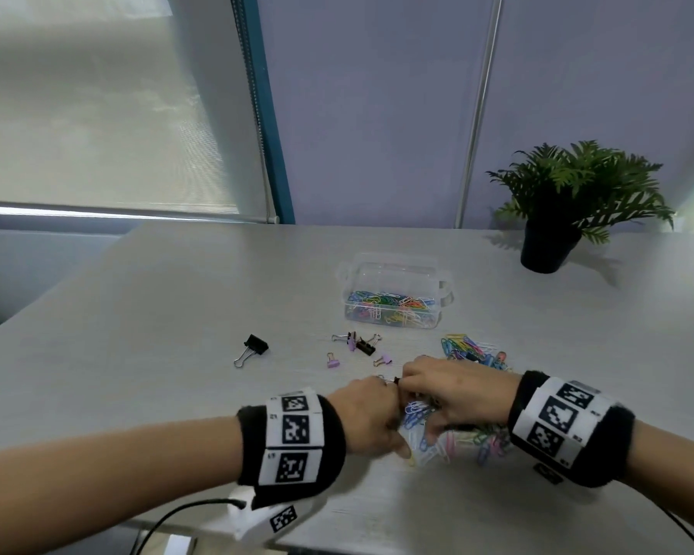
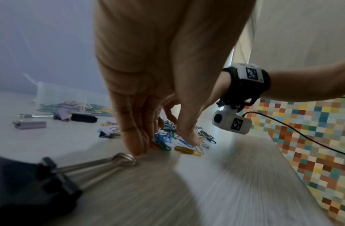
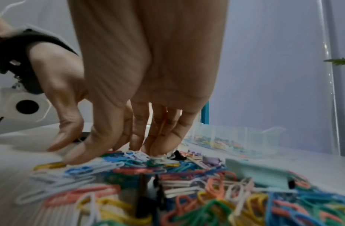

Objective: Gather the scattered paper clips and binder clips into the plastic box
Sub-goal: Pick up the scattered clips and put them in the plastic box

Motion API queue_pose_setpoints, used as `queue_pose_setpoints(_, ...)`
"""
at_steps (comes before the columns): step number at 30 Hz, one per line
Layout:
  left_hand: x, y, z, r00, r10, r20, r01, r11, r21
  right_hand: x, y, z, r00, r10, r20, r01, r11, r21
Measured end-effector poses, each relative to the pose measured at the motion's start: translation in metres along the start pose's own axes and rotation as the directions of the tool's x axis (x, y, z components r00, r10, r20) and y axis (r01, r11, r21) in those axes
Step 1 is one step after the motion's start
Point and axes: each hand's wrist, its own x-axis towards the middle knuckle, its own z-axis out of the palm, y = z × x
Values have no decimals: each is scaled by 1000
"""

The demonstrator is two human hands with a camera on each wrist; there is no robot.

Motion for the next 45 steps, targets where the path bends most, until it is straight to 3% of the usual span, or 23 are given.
queue_pose_setpoints(9,24,7,2,986,-99,-134,91,994,-68,2,11,11,991,70,-113,-60,994,88)
queue_pose_setpoints(15,27,-3,0,988,-41,-147,39,999,-17,5,19,8,978,115,-174,-93,987,132)
queue_pose_setpoints(25,31,-9,-10,995,39,-87,-39,999,0,-4,34,-4,937,275,-216,-155,880,450)
queue_pose_setpoints(35,31,-7,-19,980,63,-186,-83,991,-102,-12,57,-38,866,405,-292,-81,690,719)
queue_pose_setpoints(42,40,15,-6,995,17,-101,-10,998,70,26,76,-76,753,486,-445,-87,743,664)
queue_pose_setpoints(45,39,16,-4,993,0,-115,12,994,104,47,78,-86,747,500,-437,-156,772,617)
